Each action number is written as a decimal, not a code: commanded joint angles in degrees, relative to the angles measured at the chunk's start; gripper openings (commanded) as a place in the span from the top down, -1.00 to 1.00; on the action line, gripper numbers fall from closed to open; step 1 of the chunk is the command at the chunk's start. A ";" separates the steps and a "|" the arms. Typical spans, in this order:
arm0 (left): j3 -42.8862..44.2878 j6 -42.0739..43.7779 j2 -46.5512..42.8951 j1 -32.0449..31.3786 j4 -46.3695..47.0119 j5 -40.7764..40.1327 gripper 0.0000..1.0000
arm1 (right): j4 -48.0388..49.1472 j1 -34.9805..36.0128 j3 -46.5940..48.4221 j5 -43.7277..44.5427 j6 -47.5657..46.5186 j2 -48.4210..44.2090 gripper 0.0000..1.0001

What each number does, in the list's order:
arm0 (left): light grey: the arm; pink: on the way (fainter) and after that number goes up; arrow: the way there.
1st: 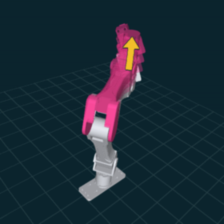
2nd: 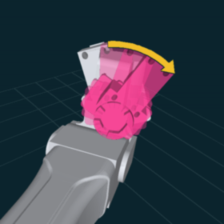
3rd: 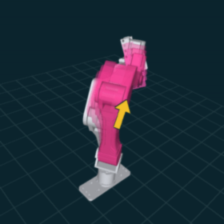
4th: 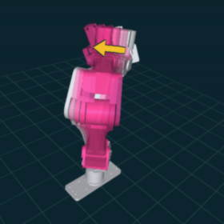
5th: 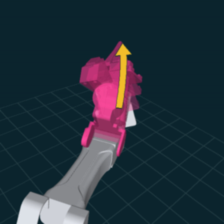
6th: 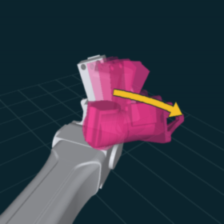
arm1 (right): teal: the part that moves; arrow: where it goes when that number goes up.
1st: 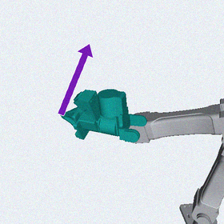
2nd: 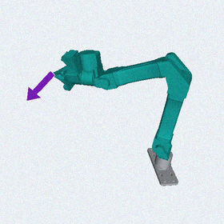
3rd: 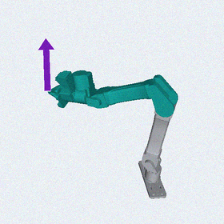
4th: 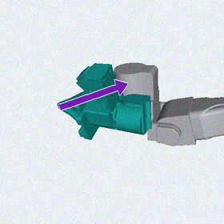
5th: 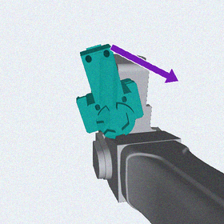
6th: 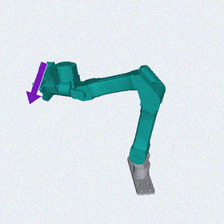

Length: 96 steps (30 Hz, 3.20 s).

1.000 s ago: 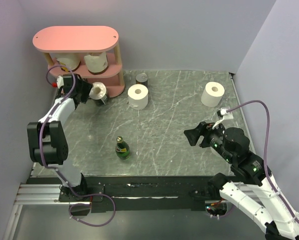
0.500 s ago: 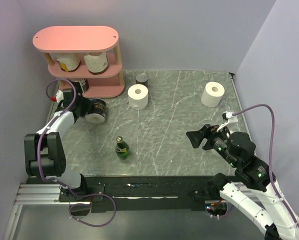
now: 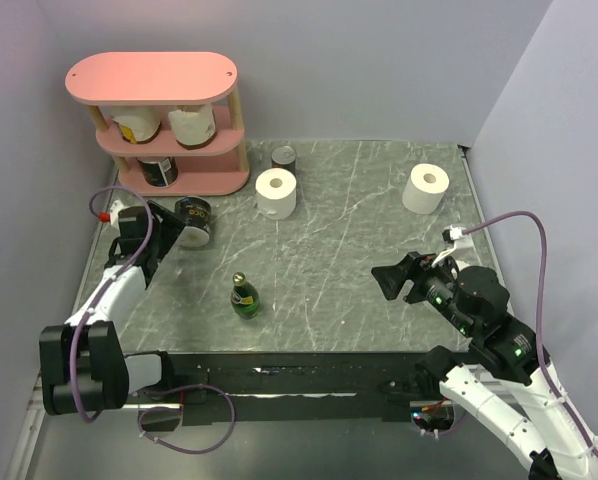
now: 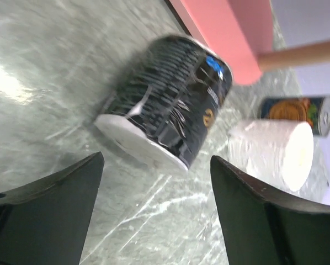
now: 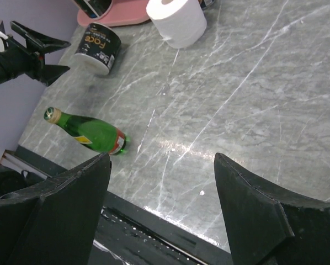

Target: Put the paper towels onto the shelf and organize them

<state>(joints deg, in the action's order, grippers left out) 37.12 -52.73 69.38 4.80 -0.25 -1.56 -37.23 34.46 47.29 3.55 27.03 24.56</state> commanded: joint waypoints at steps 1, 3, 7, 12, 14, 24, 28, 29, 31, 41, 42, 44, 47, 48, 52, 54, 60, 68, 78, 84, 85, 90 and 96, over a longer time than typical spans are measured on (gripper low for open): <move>-1.26 1.59 0.58 0.04 9.56 7.00 -0.72 | 2.60 -0.36 -0.27 -0.91 0.13 1.02 -0.65; -3.89 0.27 -0.38 0.04 13.67 8.50 -0.77 | 2.60 -0.27 -0.18 -1.18 0.13 1.46 -0.65; -7.85 -2.46 -0.74 -0.05 19.58 10.09 -0.84 | 3.04 -0.36 -0.62 -1.27 0.31 1.20 -0.65; -9.35 -4.66 2.06 -0.31 23.89 10.88 -0.85 | 2.69 -0.27 -0.79 -1.09 0.31 0.84 -0.65; -9.79 -5.01 2.94 -0.31 26.52 11.23 -0.85 | 2.52 -0.36 -0.53 -0.83 0.05 0.76 -0.65; -6.89 -6.24 7.25 -3.04 28.90 10.27 -0.85 | 2.87 -0.27 -0.09 -0.74 0.04 1.46 -0.65; -4.70 -6.42 8.66 -3.22 28.90 9.04 -0.84 | 2.69 -0.27 0.43 -0.48 -0.39 1.72 -0.65; -4.43 -6.51 8.84 -3.30 29.16 8.86 -0.84 | 2.69 -0.36 0.52 -0.39 -0.48 1.72 -0.65; -3.38 -6.16 9.01 -3.48 30.48 8.59 -0.84 | 2.60 -0.27 0.79 -0.30 -0.57 2.07 -0.65; 8.22 -1.24 15.24 -4.01 29.26 5.78 -0.83 | 3.13 -0.36 0.79 -0.92 -0.22 3.30 -0.65; 9.01 -0.97 15.60 -4.01 28.99 5.17 -0.83 | 3.22 -0.36 0.88 -0.83 -0.22 3.48 -0.65; 10.51 -0.53 16.39 -4.01 28.81 4.64 -0.83 | 3.22 -0.27 1.14 -0.48 -0.48 3.66 -0.65; 12.27 -0.01 17.45 -4.01 28.20 4.73 -0.83 | 3.48 -0.27 1.40 -0.56 -0.66 4.27 -0.65; 12.53 0.17 17.71 -4.01 28.11 4.90 -0.83 | 3.57 -0.36 1.49 -0.65 -0.66 4.71 -0.65; 12.45 0.78 17.19 -4.01 27.50 5.25 -0.83 | 4.01 -0.27 1.32 -1.00 -0.66 5.33 -0.65; 12.27 1.40 16.31 -3.92 27.24 5.25 -0.83 | 4.45 -0.27 1.14 -1.00 -0.57 5.50 -0.65; 14.11 1.85 11.83 -3.83 16.97 1.74 -0.82 | 4.89 -0.27 0.88 -1.35 -0.40 5.77 -0.65; 9.64 -2.90 8.48 -0.85 10.89 -0.81 -0.77 | 4.89 -0.27 -0.35 -1.62 0.05 4.80 -0.65; 12.61 -5.89 17.44 -0.75 10.36 0.33 -0.59 | 4.36 -0.27 0.09 -1.01 0.04 4.54 -0.65; 14.20 -6.51 21.49 -0.75 10.80 0.51 -0.54 | 4.36 -0.27 0.26 -0.65 -0.31 4.89 -0.66; 14.38 -6.60 21.76 -0.75 11.06 0.51 -0.54 | 4.36 -0.36 0.26 -0.56 -0.48 5.06 -0.66; 15.52 -6.60 23.60 -0.67 12.12 0.60 -0.52 | 4.97 -0.27 0.26 -0.21 -0.75 5.68 -0.65; 15.79 -6.42 23.61 -0.67 11.68 0.51 -0.53 | 5.42 -0.27 0.44 -0.30 -1.01 6.99 -0.66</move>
<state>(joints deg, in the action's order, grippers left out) 51.44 -58.39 93.34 4.05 9.80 -0.91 -35.07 34.46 46.81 2.35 27.11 30.52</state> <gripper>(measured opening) 0.761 0.828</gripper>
